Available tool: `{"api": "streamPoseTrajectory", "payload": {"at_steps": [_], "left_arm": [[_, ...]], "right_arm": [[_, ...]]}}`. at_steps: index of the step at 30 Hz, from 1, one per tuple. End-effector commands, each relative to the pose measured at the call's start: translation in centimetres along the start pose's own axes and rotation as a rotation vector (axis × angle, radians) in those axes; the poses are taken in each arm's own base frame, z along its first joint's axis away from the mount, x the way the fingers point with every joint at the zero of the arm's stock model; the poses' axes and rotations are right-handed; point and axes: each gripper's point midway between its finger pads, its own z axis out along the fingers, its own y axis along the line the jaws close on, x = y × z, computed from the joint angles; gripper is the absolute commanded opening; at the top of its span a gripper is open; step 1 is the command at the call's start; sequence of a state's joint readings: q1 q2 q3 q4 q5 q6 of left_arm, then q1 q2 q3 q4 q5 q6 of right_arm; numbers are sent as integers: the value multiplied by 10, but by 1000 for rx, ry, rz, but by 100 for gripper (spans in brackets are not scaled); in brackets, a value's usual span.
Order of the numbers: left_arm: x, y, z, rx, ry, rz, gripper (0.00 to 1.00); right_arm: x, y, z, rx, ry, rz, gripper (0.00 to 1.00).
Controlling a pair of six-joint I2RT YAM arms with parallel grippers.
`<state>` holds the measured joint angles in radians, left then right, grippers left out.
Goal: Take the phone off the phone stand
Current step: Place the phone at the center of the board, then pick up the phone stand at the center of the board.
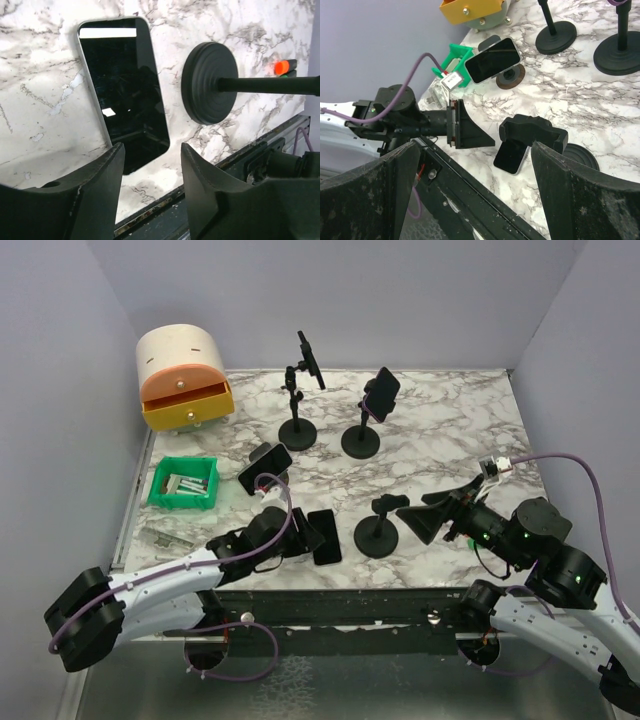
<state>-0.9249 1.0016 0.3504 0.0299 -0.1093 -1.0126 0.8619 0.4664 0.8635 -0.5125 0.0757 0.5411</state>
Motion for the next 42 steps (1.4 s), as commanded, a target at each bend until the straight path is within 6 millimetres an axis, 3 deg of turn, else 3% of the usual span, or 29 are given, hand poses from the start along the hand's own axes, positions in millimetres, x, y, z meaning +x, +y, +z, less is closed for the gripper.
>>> {"api": "streamPoseTrajectory", "payload": {"at_steps": [1, 5, 12, 16, 19, 22, 28, 32, 42], "left_arm": [[-17, -7, -14, -15, -37, 48, 52], [-37, -31, -31, 31, -75, 121, 54], [-109, -86, -80, 103, -299, 348, 55], [-141, -106, -102, 122, -430, 480, 55], [-156, -108, -110, 104, -503, 557, 55], [-163, -100, -110, 61, -550, 584, 55], [-149, -78, -97, 61, -554, 583, 55], [-148, -80, -103, 85, -563, 577, 55], [-145, -74, -102, 69, -549, 560, 55]], "right_arm": [[7, -12, 1, 49, 10, -11, 98], [20, -27, 8, 114, 50, -23, 97], [42, -50, 22, 211, 108, -47, 94], [45, -60, 25, 238, 62, -27, 93], [51, -72, 26, 289, 48, -8, 90], [53, -80, 25, 324, 37, 5, 86], [49, -89, 25, 366, -5, 9, 66], [49, -92, 28, 385, -11, 11, 55], [51, -90, 38, 382, 11, -3, 38]]}}
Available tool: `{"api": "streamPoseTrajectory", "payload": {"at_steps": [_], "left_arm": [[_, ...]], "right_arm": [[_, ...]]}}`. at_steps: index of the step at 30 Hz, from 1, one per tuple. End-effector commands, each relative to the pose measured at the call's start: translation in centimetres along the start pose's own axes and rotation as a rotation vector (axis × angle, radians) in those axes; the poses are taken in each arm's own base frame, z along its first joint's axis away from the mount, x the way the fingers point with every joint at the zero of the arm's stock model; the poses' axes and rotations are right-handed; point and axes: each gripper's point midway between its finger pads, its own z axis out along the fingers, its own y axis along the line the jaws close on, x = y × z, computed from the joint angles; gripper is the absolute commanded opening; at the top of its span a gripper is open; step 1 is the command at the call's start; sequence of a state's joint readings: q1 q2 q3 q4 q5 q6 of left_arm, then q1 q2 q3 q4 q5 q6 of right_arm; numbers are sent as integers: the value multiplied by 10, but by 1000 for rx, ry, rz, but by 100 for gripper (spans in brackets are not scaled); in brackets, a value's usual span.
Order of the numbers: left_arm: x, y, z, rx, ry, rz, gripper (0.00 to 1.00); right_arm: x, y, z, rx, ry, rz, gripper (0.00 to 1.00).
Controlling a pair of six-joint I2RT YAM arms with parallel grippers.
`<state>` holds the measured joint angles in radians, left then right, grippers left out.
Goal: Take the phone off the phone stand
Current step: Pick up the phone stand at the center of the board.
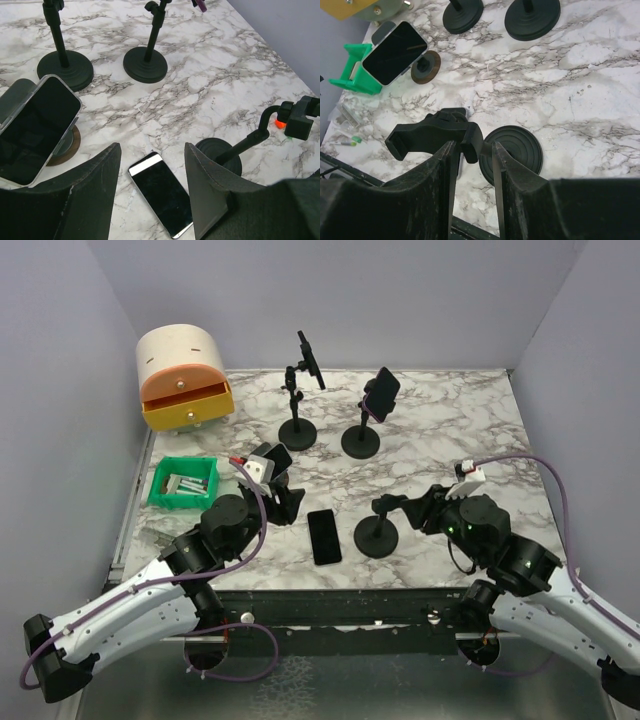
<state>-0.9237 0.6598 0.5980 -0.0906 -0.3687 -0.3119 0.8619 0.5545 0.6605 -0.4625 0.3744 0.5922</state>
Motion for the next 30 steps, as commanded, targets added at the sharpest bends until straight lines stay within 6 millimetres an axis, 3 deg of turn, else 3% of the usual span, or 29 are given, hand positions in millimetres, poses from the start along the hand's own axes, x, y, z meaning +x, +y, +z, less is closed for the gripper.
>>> {"api": "streamPoseTrajectory", "payload": {"at_steps": [1, 6, 10, 15, 19, 30], "left_arm": [[-5, 3, 1, -21, -18, -5, 55], [-6, 3, 1, -23, -18, -4, 55], [-5, 3, 1, -21, -15, -3, 55], [-5, 3, 1, -20, -17, -7, 55], [-5, 3, 1, -21, -15, -12, 55], [-9, 3, -4, -15, -28, -30, 55]], "right_arm": [[-5, 2, 4, 6, -23, 4, 36], [-3, 4, 6, -4, -13, -6, 22], [-8, 6, 5, -3, -19, -21, 1], [-42, 4, -2, 37, -115, -36, 0], [-80, -7, -4, 202, -171, -81, 0], [-161, -5, 18, 449, -315, -154, 0]]}}
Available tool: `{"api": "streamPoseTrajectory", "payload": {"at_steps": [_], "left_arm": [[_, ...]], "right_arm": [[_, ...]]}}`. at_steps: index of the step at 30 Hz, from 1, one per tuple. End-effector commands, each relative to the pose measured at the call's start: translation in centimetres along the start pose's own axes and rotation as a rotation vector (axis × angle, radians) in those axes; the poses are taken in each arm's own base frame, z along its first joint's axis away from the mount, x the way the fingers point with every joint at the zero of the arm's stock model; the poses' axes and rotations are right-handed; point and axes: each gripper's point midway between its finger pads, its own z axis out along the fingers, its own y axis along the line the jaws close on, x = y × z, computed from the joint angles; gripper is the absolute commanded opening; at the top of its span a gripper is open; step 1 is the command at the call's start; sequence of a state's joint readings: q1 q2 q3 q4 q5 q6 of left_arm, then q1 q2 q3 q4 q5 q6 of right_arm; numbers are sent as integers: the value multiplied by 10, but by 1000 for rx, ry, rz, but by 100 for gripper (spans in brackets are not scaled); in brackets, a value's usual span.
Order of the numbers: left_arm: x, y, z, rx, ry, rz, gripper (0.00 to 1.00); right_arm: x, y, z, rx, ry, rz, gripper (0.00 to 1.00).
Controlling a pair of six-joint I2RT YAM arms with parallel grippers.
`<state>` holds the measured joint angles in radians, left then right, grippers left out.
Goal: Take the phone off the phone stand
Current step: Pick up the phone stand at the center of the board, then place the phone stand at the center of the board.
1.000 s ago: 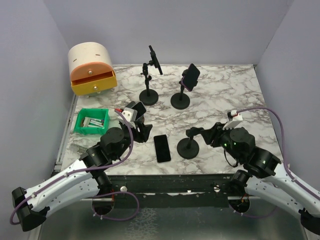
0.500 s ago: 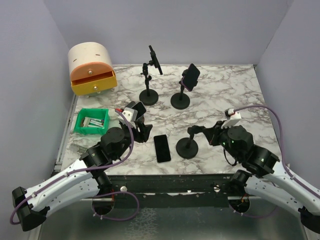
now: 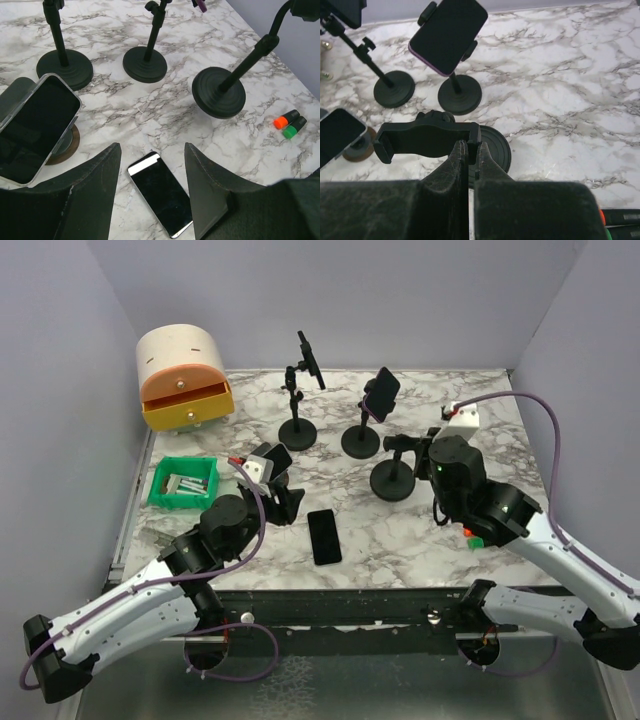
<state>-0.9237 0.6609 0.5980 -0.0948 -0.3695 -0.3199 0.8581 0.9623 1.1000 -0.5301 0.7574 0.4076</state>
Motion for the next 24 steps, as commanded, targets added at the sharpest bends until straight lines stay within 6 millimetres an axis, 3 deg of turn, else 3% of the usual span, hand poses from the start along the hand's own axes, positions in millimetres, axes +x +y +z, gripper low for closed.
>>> {"api": "streamPoseTrajectory", "payload": {"at_steps": [1, 6, 9, 19, 24], "left_arm": [[-11, 2, -4, -11, -37, -26, 55], [-12, -2, -6, 10, -37, -31, 55], [-12, -3, -5, 17, -34, -37, 55], [-17, -6, -10, 34, -44, -65, 55], [-18, -7, -12, 41, -52, -63, 55]], "right_arm": [[-51, -19, 9, 124, -142, 73, 0], [-48, -60, 52, 204, -82, 143, 0], [-48, -91, 66, 284, -96, 178, 0], [-48, -188, 84, 552, -181, 273, 0], [-45, -214, 102, 638, -184, 267, 0]]}}
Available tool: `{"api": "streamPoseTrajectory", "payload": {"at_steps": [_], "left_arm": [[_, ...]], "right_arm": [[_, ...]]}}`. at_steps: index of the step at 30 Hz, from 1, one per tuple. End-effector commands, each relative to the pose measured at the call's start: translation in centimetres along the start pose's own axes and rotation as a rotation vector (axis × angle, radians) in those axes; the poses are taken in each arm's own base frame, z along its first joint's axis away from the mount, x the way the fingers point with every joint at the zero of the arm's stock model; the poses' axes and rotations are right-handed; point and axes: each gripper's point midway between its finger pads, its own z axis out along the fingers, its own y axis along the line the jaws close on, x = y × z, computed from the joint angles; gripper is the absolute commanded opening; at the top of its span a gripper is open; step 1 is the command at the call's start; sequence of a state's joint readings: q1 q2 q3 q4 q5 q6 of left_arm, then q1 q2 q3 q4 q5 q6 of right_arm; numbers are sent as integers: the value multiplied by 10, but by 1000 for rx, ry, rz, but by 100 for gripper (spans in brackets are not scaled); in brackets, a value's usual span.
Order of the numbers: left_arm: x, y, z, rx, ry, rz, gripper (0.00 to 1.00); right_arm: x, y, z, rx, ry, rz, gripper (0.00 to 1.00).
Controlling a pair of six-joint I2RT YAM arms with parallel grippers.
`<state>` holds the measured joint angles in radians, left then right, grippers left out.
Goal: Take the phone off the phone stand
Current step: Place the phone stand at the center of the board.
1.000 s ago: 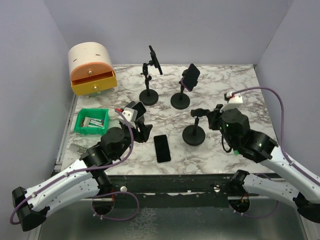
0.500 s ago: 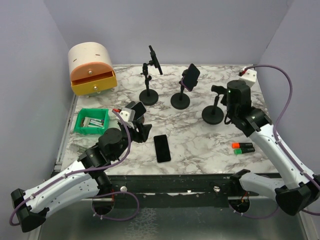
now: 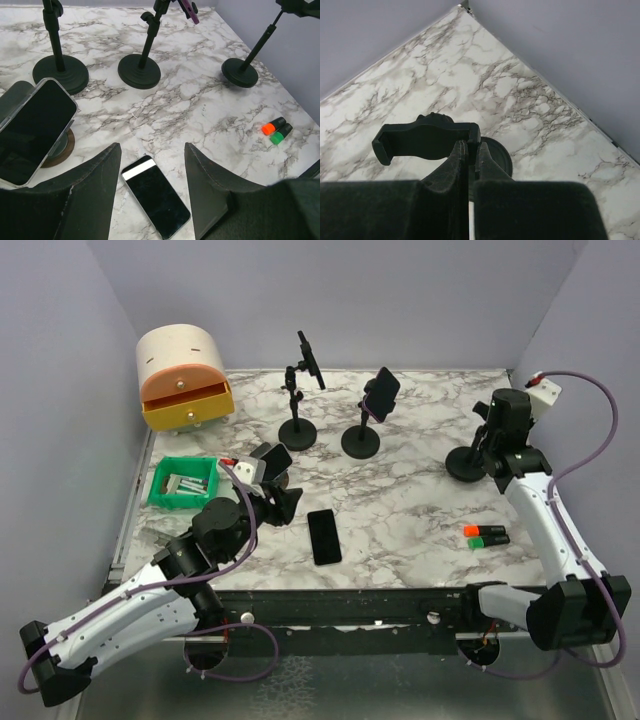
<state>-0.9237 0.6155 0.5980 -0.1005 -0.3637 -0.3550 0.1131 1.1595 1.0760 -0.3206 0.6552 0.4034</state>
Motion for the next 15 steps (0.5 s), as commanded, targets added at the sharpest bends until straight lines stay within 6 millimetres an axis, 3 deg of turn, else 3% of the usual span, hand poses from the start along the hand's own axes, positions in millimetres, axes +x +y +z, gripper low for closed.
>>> {"api": "streamPoseTrajectory", "payload": {"at_steps": [1, 9, 15], "left_arm": [[-8, -4, -4, 22, -19, -14, 55], [-10, -6, -4, 32, -19, -12, 55], [-9, -7, -4, 35, -17, -15, 55]], "right_arm": [[-28, 4, 23, 25, -110, 101, 0], [-29, 4, 60, 52, -139, 164, 0], [-24, 25, 93, 55, -106, 146, 0]]}}
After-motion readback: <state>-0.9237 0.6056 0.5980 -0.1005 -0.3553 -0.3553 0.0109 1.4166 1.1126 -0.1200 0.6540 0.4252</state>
